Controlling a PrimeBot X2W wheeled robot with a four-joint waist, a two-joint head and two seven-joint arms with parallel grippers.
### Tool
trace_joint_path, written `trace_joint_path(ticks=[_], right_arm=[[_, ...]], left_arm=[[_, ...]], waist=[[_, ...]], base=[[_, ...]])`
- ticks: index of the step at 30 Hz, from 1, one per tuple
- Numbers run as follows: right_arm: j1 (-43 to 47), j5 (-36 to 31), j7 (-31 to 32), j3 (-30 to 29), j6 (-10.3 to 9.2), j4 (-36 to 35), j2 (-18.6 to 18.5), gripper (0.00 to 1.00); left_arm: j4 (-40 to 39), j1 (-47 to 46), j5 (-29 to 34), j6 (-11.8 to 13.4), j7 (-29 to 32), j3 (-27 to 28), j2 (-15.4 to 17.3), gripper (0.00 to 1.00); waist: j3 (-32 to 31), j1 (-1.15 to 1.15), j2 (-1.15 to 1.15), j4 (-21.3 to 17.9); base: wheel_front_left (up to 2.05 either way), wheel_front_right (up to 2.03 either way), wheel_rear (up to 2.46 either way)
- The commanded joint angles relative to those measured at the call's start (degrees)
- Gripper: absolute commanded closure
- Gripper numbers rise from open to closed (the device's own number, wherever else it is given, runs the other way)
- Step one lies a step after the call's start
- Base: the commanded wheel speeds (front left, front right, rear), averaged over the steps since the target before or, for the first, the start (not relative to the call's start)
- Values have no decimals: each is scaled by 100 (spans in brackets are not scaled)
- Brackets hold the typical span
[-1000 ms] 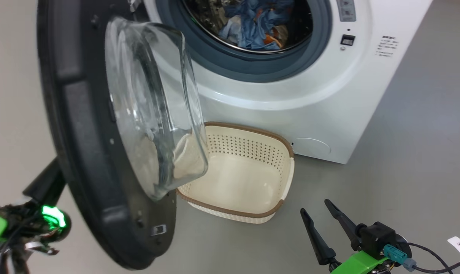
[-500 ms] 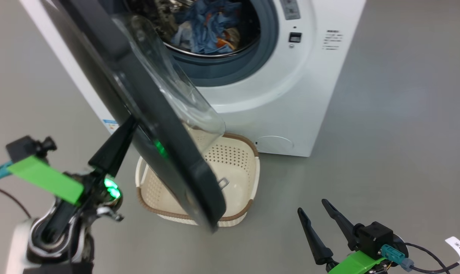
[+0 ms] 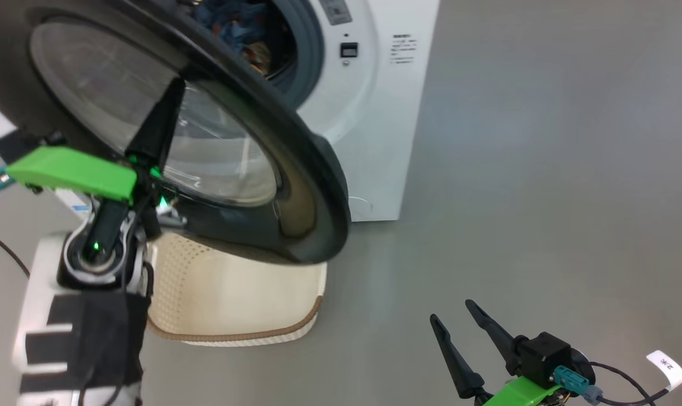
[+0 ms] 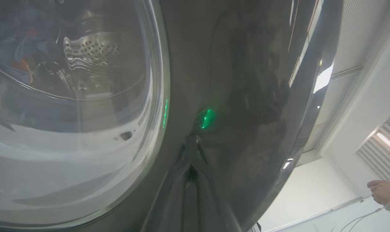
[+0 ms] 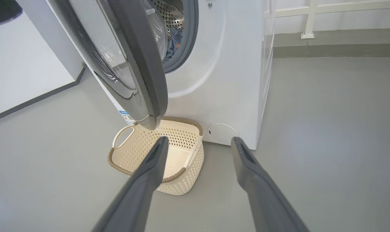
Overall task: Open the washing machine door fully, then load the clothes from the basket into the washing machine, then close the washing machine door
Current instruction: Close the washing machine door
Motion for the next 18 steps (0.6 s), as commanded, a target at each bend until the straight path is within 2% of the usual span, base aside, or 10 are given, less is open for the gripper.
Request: trace_joint_path(ticks=[1,13,18], right_arm=[[-162,-36,-27,182,17,-92,-17,0],[-45,13,-27,323,17,-39,-117,0],[-12,19,-27,286,17,-39,-149,0]], left_arm=[[106,-489,147,-24,-209,102,131,100],[1699,-1341,653,-24,-1387,-374,428,100],[1973,-1501,653,-24,-1647,-666,543,100]], waist=[[79,0,0,-287],[-48,0,0,-588],[-76,0,0,-593]], base=[[0,0,0],[0,0,0],[0,0,0]])
